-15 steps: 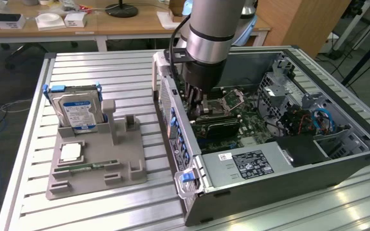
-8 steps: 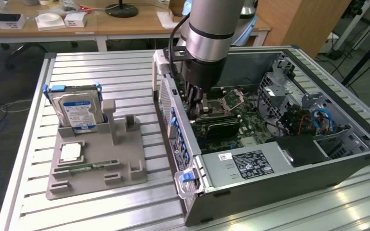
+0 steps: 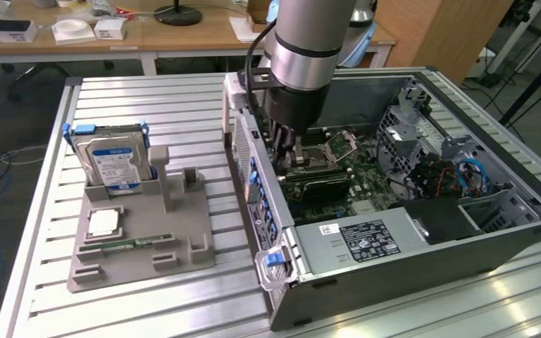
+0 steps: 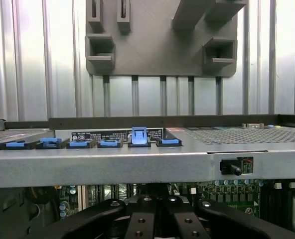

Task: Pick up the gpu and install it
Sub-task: 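Press down on the gpu until it lock into place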

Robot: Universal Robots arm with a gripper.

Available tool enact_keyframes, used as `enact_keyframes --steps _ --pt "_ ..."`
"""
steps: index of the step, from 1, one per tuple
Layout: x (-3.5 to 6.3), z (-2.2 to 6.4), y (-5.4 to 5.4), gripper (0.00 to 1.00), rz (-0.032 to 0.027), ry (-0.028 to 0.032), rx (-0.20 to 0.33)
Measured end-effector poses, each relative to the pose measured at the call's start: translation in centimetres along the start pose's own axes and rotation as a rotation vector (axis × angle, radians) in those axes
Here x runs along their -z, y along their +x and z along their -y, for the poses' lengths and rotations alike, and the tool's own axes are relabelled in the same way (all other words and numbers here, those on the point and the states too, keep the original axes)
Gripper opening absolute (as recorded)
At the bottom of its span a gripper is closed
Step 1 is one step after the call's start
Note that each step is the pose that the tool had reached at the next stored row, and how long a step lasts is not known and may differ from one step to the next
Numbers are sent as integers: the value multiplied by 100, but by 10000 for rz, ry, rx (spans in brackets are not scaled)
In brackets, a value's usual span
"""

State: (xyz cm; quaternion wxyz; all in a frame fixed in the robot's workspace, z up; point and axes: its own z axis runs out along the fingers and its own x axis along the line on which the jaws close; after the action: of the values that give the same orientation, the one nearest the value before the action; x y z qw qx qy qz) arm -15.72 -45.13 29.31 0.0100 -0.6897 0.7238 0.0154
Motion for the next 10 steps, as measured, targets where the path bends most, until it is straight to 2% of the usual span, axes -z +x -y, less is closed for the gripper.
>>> enact_keyframes --steps 10 --pt "1 -38 27 11 -1 0 1"
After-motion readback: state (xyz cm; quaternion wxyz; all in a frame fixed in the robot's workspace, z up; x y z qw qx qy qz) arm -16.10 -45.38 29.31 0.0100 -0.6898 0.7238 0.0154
